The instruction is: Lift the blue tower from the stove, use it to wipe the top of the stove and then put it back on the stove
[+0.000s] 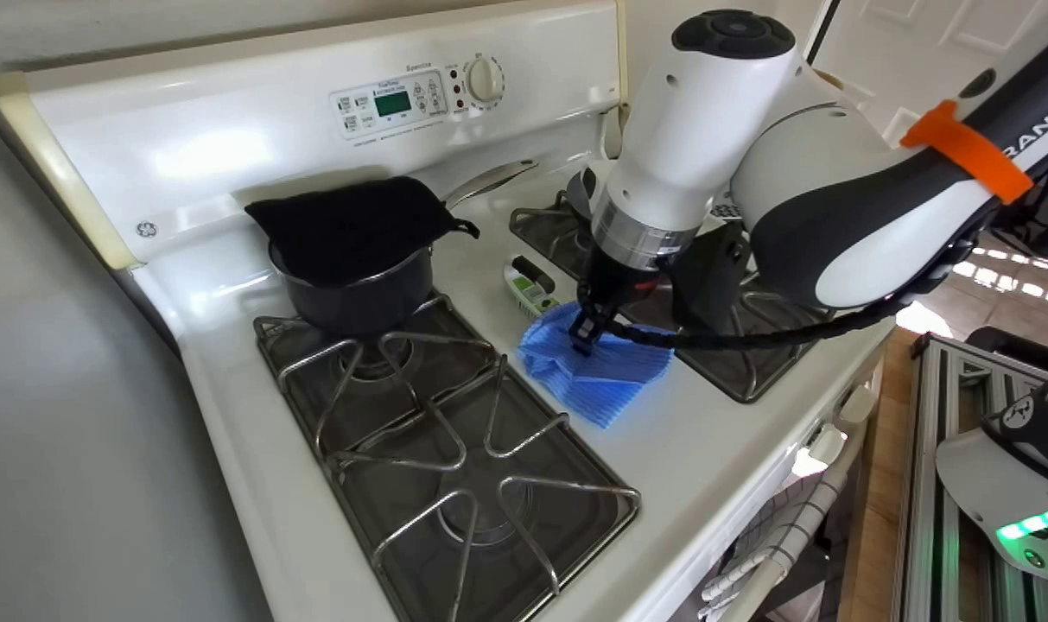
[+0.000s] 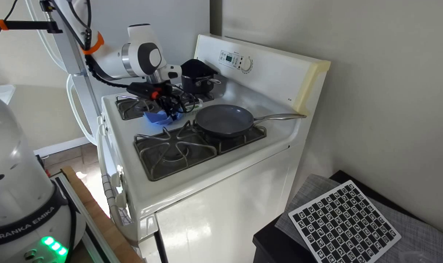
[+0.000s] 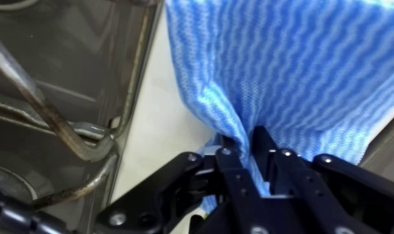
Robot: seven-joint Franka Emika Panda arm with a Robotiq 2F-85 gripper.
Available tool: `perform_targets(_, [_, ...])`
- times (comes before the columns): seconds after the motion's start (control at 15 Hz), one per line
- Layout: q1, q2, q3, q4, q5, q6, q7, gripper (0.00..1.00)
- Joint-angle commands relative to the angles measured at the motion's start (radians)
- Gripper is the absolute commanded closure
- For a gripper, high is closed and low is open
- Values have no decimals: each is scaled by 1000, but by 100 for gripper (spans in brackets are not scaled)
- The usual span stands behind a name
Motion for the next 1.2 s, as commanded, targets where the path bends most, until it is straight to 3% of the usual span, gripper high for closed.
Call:
perform_targets(0.0, [-1, -15, -1, -7, 1, -8, 4, 100])
perform_targets(0.27, [-11, -81, 9, -18, 73, -49, -82, 100])
perform_targets(0.33, [19, -107, -25, -20, 107, -66, -120, 100])
perform_targets(0.67, [16, -259, -28, -17, 226, -189, -275, 100])
perform_targets(0.93, [-29, -403, -32, 13, 162, -275, -279, 100])
perform_targets(1.13, [-102, -473, -45, 64, 101, -304, -266, 100])
